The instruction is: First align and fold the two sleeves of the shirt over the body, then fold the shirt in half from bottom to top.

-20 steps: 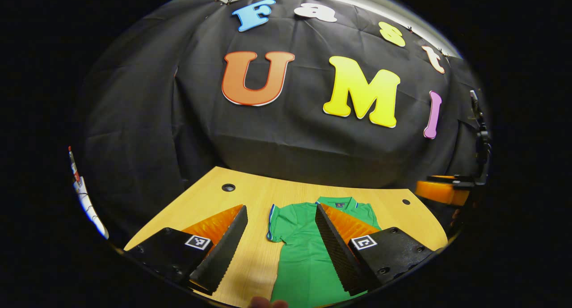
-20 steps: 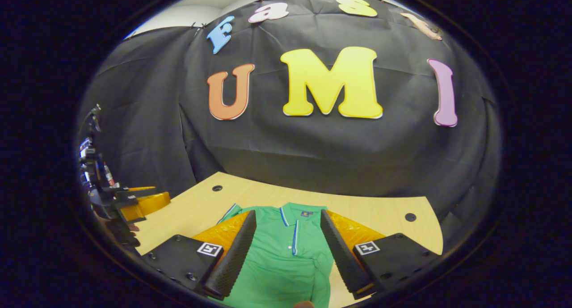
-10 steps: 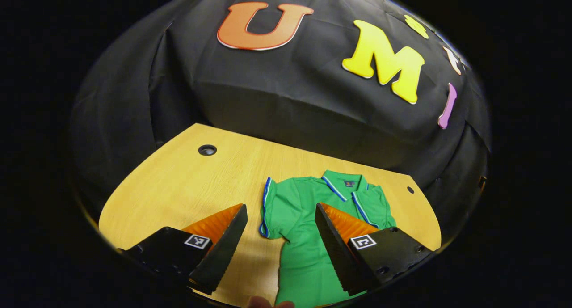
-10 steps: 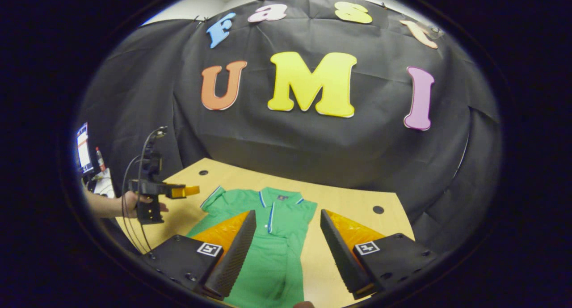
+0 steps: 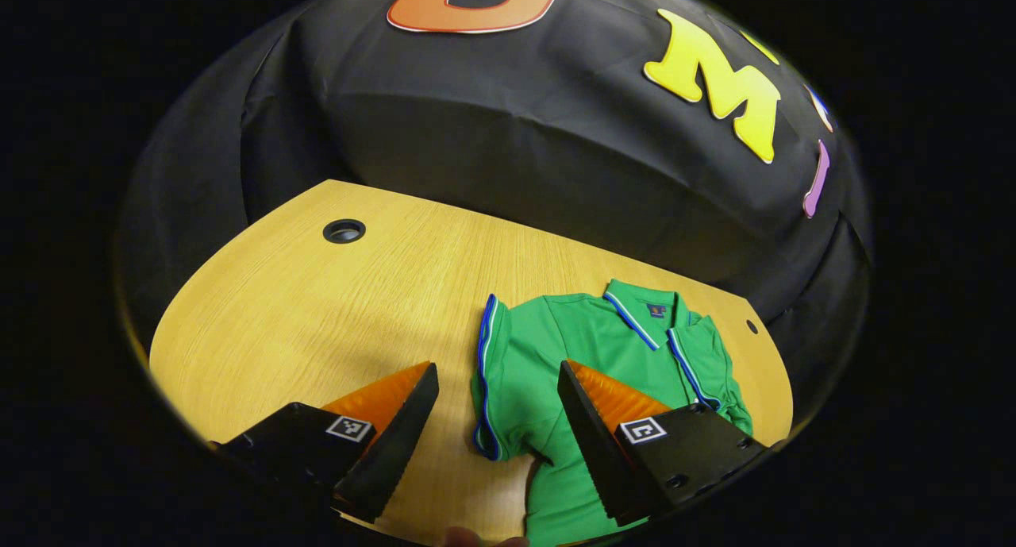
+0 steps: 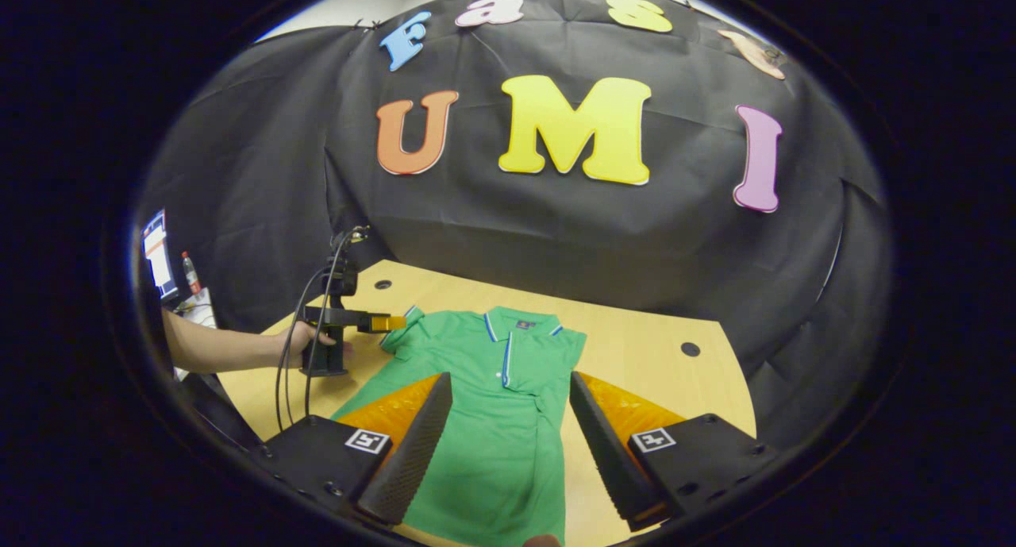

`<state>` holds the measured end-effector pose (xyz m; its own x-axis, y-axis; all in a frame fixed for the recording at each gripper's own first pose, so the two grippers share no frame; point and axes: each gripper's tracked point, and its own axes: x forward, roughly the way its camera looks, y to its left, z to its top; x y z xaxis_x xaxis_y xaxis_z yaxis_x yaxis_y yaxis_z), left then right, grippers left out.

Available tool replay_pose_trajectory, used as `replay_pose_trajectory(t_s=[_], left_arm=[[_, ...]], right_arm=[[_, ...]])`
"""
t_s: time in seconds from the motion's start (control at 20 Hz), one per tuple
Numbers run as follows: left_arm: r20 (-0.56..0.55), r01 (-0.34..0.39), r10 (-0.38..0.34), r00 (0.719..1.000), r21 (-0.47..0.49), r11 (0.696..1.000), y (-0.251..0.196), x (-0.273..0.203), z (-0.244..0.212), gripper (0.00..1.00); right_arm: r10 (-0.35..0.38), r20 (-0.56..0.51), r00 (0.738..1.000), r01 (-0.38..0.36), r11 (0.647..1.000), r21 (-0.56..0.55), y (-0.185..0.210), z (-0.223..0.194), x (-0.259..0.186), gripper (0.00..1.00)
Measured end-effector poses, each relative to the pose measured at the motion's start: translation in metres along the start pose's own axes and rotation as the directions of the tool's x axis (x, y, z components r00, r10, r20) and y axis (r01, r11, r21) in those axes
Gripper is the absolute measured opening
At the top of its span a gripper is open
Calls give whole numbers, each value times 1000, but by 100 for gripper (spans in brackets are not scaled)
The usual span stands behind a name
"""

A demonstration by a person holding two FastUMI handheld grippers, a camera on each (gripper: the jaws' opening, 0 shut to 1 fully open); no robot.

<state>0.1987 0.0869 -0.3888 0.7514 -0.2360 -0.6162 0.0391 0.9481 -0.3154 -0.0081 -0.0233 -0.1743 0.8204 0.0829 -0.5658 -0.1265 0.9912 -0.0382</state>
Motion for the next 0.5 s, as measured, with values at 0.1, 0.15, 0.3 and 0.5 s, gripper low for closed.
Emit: replay_pose_trajectory(t_s=[0.1, 0.15, 0.3, 0.5], left_arm=[[-11, -1, 2, 1000, 10, 1000, 2, 7, -2, 97], [-21, 2, -2, 1000, 18, 1000, 2, 11, -6, 97], [-33, 6, -5, 999, 30, 1000, 5, 19, -10, 96], [-34, 9, -8, 999, 43, 999, 6, 26, -9, 84]], right_arm=[[-16, -4, 1000, 16, 1000, 26, -6, -2, -1, 94], [-22, -5, 1000, 22, 999, 36, -9, -3, -2, 94], [-54, -6, 999, 54, 996, 65, -23, -8, -1, 94], [-87, -33, 996, 90, 988, 126, -36, -19, -1, 92]])
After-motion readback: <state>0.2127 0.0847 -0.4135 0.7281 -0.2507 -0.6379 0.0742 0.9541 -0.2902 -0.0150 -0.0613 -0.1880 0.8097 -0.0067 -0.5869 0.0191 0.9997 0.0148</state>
